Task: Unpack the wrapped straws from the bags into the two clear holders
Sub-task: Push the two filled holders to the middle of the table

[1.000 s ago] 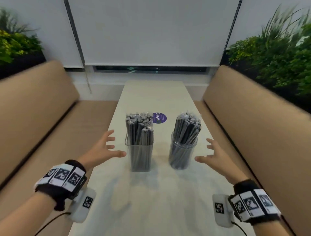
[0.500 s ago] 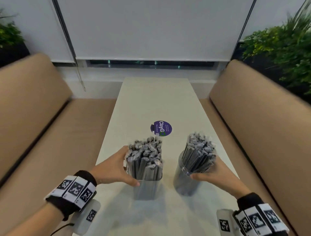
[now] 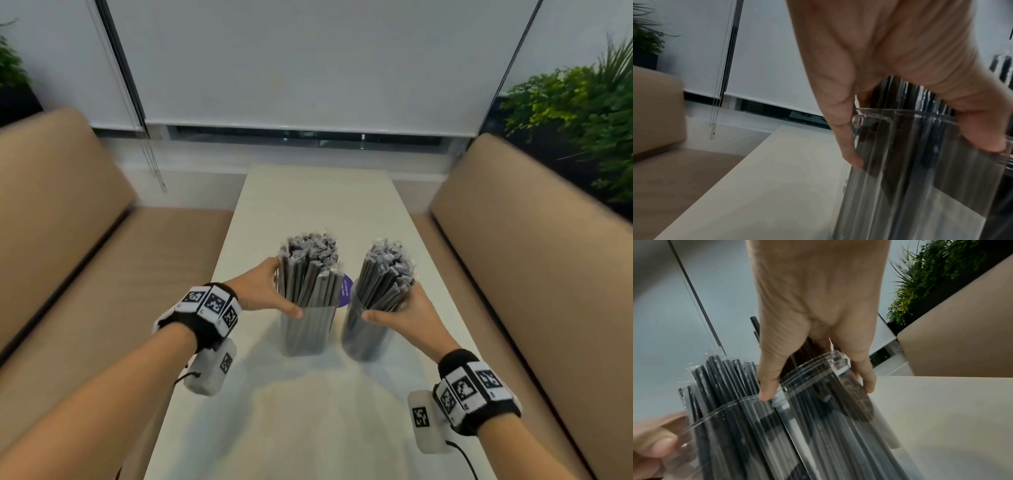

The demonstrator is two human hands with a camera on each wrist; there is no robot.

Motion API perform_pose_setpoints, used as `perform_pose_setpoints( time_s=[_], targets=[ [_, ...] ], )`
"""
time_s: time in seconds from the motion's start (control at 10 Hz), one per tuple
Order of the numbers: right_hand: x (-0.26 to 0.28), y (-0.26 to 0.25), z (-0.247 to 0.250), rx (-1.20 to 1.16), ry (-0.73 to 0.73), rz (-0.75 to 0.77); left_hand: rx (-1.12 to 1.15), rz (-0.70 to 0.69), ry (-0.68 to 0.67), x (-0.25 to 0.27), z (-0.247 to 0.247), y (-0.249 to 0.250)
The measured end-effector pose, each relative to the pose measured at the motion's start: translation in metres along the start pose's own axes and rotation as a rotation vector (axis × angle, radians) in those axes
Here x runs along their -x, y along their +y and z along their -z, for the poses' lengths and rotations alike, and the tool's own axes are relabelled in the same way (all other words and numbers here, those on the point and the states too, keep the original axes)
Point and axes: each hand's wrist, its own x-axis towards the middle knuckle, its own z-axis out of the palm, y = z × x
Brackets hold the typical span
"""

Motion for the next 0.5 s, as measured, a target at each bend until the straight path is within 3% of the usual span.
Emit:
perform_pose_setpoints(
  time_s=[0.3,0.5],
  targets=[
    [-0.020,-0.013,-0.005,0.056,-0.039,-0.022,-0.138,0.074,0.006,-0.020,0.006,-0.003],
    [0.001,-0.014,0.007,-0.009,-0.024,-0.102,0.032,0.029,0.002,0.011,-0.006,0.008]
  ],
)
